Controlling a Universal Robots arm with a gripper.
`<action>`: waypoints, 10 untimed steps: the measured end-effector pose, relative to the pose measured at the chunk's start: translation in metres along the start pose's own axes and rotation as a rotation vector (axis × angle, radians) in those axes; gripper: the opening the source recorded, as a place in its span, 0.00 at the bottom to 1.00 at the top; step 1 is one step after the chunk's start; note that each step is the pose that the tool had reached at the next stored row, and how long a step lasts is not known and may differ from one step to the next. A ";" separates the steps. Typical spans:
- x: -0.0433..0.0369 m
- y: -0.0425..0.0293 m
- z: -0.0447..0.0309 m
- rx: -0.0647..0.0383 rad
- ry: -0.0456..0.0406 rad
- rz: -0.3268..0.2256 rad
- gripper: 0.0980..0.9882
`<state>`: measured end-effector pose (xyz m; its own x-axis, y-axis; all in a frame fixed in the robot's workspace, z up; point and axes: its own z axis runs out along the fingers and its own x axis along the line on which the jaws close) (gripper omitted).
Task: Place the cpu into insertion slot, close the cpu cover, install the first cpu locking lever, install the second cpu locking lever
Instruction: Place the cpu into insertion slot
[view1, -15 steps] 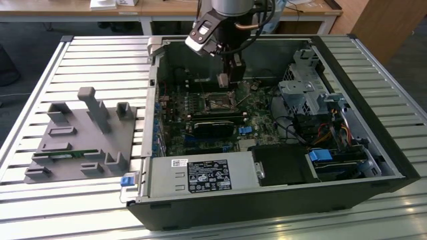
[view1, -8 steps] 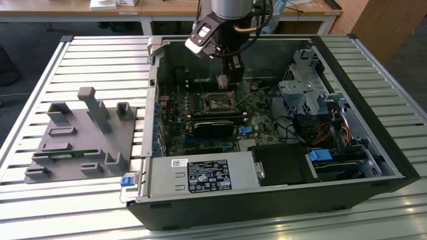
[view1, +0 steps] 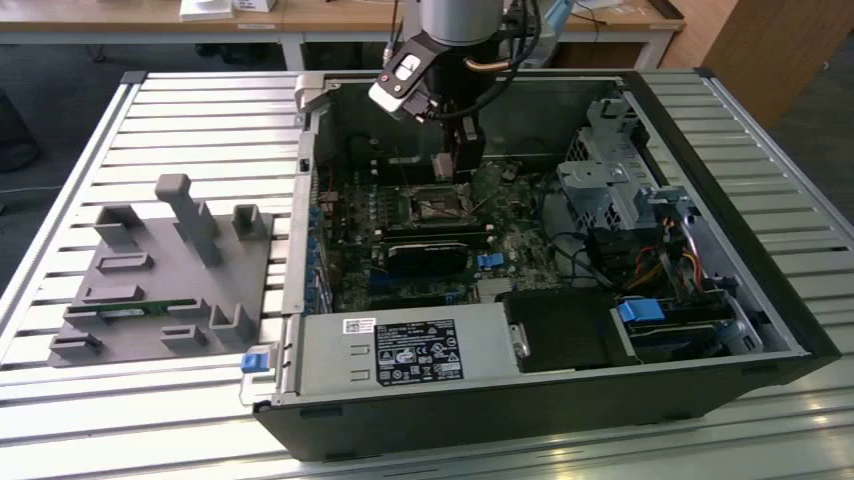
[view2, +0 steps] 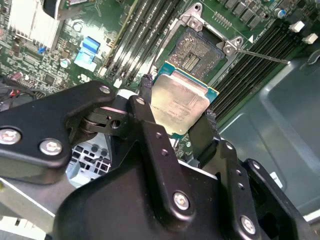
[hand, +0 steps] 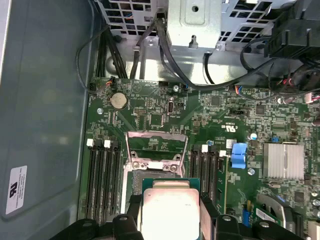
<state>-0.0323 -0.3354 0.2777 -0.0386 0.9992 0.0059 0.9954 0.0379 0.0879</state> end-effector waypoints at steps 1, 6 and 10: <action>0.0006 -0.0001 0.0012 0.000 -0.0001 0.000 0.50; 0.0022 -0.0007 0.0065 0.000 0.0000 0.001 0.50; 0.0029 -0.0013 0.0101 0.000 -0.0002 0.001 0.50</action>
<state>-0.0328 -0.3325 0.2675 -0.0374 0.9993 0.0058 0.9955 0.0367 0.0878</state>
